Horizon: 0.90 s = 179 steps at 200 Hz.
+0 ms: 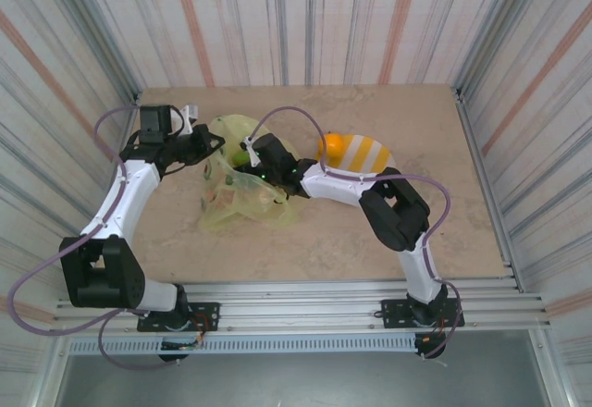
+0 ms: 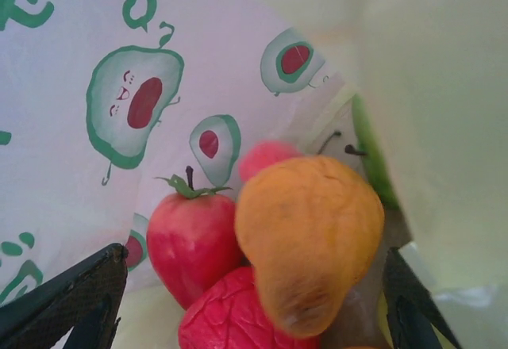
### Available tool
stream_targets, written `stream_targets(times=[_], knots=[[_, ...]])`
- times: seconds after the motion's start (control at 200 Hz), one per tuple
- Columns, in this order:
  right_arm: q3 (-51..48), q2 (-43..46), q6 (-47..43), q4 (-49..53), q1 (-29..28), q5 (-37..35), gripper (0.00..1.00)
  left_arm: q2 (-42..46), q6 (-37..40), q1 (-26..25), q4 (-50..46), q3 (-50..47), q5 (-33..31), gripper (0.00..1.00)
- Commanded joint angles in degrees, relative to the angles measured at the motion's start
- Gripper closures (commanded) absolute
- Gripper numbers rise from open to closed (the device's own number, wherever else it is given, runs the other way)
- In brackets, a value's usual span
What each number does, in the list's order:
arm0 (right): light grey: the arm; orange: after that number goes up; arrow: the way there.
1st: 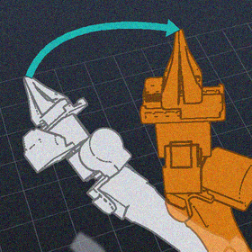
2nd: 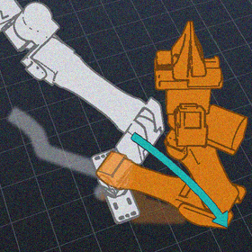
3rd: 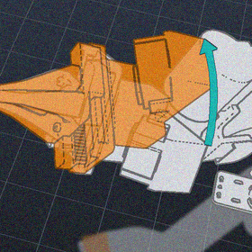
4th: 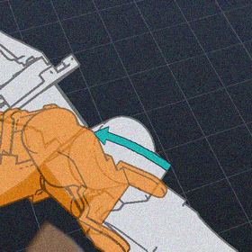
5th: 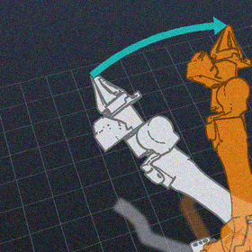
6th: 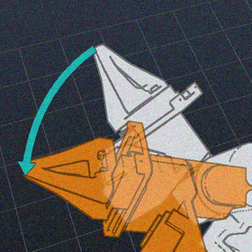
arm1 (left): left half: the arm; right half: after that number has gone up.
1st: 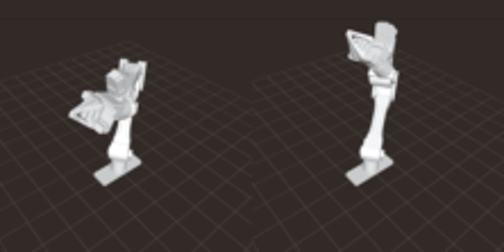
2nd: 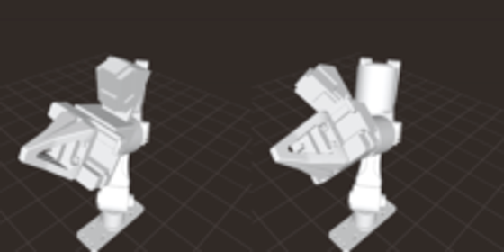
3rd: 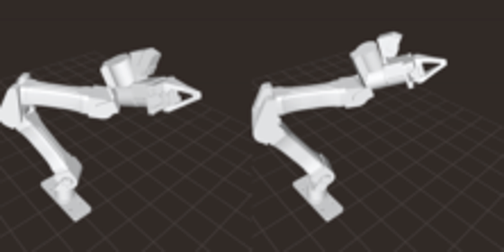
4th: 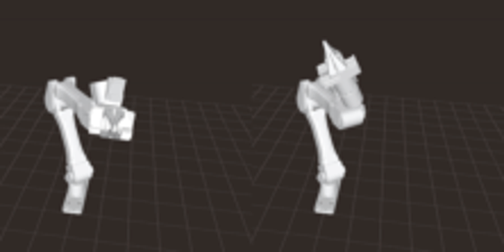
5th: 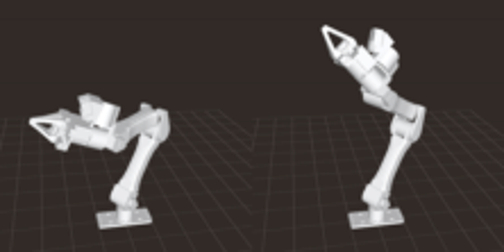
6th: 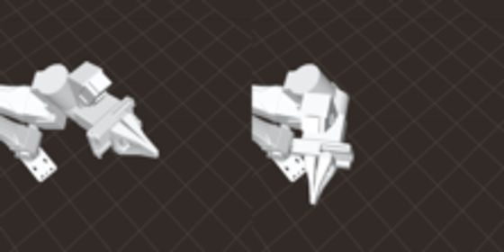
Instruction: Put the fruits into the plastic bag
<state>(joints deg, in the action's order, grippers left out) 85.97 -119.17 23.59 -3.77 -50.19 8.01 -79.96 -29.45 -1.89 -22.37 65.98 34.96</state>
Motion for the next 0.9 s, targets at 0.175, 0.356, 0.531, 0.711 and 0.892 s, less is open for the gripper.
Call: stream_targets(times=[0.175,0.356,0.531,0.711,0.892], knots=[[-5.48,8.07,0.22,-0.36,1.05,0.78,0.14,1.1,-0.35,-0.13,0.48,-0.41,1.03,1.0],[-11.06,12.7,-0.64,-0.62,1.5,-0.19,0.14,1.09,-0.34,-0.17,0.49,-0.41,0.99,1.0],[-16.05,17.06,-2.26,-0.61,2.11,-0.37,0.14,1.12,-0.34,-0.09,0.48,-0.5,0.88,1.0],[-20.09,21.5,-4.73,0.03,2.85,0.48,0.15,0.99,-0.34,-0.09,0.49,-0.5,0.88,1.0],[-24.06,27.32,-6.42,0.93,4.03,0.69,0.15,0.84,-0.28,-0.02,0.49,-0.5,0.72,1.0]])
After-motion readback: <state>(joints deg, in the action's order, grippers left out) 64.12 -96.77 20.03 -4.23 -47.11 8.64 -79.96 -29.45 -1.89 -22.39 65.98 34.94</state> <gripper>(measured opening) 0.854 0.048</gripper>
